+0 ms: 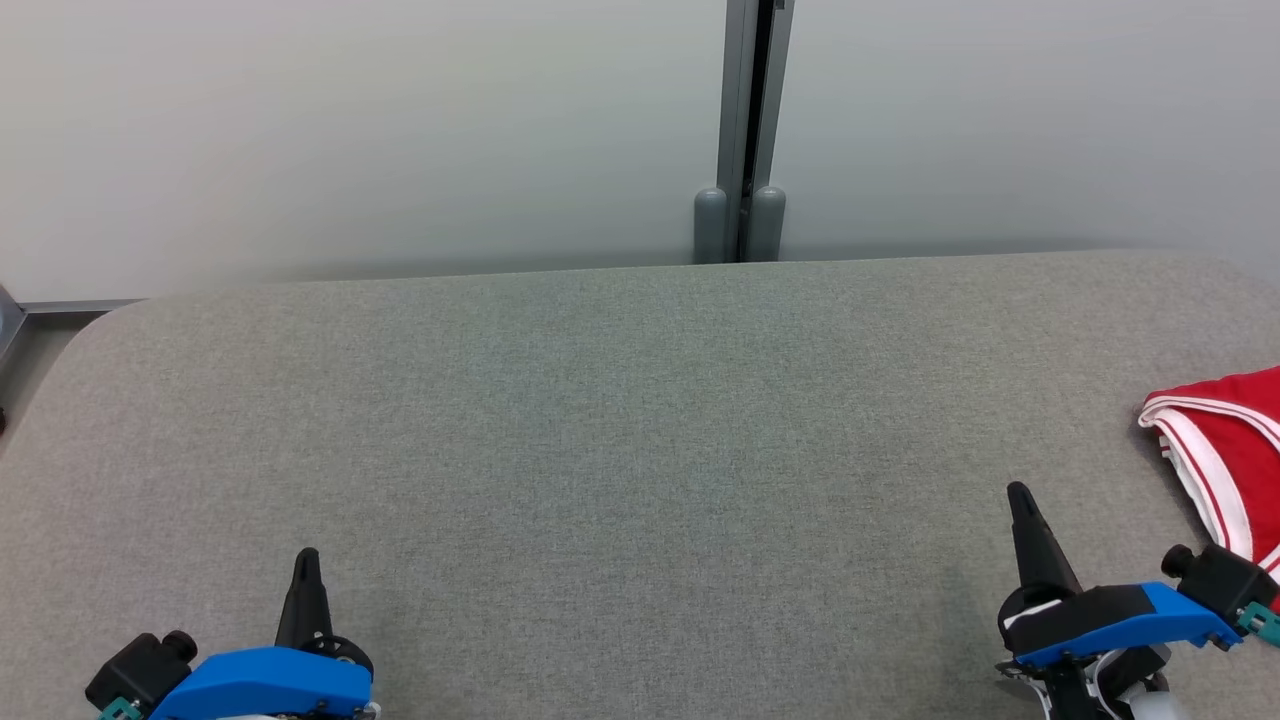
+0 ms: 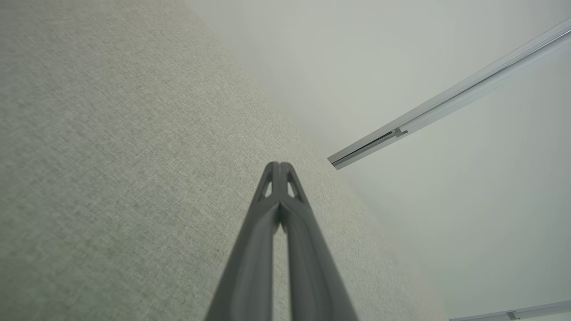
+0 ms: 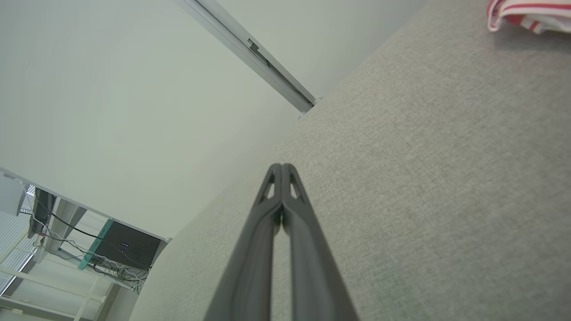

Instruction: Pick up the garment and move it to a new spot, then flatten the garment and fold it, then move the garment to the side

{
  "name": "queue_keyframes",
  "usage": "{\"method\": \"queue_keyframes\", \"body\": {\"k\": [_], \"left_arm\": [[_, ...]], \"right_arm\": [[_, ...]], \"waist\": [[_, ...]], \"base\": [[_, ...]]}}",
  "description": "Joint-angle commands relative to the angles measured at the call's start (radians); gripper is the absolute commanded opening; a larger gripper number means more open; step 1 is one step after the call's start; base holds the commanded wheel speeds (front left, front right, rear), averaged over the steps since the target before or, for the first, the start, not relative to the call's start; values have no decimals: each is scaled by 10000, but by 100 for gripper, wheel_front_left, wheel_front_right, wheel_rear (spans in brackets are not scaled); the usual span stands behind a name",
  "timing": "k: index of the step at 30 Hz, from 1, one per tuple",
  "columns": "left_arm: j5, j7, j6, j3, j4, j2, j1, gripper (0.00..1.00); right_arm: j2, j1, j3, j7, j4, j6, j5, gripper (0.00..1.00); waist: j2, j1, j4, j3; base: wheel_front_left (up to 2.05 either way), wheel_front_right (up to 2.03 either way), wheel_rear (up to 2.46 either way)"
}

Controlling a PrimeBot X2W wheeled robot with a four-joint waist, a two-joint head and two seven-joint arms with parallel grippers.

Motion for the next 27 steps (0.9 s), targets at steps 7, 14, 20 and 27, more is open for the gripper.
{"method": "queue_keyframes", "body": {"k": [7,14,20,27], "left_arm": [[-1008,283,-135,179,-298,47,-323,0],[-1754,490,-196,262,-420,49,-388,0],[-2363,661,-249,344,-510,51,-411,0],[-3029,846,-301,435,-623,53,-471,0]], "right_arm": [[-24,44,-141,271,-365,2,1110,0],[-25,92,-231,473,-523,2,1928,0],[-26,136,-302,653,-659,2,2588,0],[-27,182,-379,834,-797,2,3311,0]], "waist": [[0,0,-4,-2],[0,0,-8,-5],[0,0,-11,-6],[0,0,-15,-9]], "base": [[0,0,0],[0,0,0],[0,0,0],[0,0,0]]}}
